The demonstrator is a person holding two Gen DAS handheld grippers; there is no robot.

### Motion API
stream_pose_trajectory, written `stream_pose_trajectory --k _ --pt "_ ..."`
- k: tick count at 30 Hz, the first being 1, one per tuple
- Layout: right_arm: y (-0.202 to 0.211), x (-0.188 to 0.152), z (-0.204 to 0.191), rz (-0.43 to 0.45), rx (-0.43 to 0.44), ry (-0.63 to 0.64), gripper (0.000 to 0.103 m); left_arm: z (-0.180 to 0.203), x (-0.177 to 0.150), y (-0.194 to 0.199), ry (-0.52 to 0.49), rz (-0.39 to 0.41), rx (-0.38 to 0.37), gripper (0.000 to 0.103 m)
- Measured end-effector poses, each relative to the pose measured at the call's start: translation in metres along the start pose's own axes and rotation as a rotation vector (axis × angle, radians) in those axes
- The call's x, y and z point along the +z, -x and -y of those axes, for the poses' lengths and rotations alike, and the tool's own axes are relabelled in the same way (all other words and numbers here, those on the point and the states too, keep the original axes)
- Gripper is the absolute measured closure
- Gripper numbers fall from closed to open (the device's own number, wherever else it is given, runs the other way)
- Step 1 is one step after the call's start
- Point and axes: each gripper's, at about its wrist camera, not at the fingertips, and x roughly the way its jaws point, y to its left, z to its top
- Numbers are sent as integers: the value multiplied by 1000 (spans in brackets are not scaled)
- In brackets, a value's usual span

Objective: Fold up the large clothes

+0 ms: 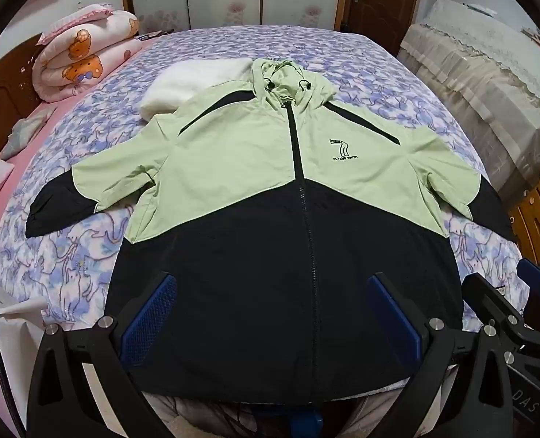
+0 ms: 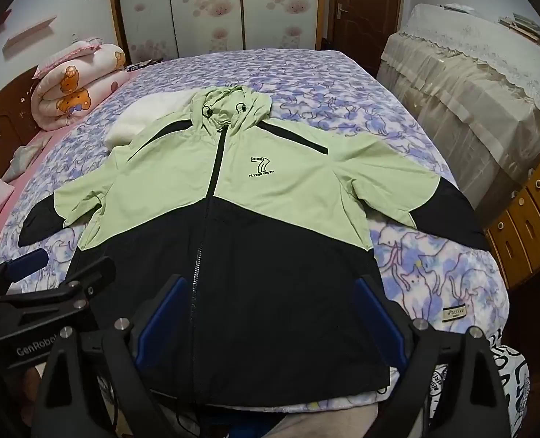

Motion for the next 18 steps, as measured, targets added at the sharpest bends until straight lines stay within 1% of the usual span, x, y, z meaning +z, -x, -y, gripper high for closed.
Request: stream_pose_trajectory --k 5,8,9,11,12,18 --pt "3 -3 -1 4 -2 -7 10 3 1 0 10 13 -7 1" --pt "0 1 2 3 2 -19 10 8 3 -3 13 18 -10 1" --pt "2 0 2 5 -1 -22 10 7 -2 4 8 29 -13 1" --pt "3 -2 1 14 -1 -28 10 6 -2 8 14 40 -25 2" --pt "3 -2 7 17 3 -33 10 7 -2 9 12 46 -27 3" --pt "5 -3 11 40 6 -43 10 14 -2 15 3 82 -21 6"
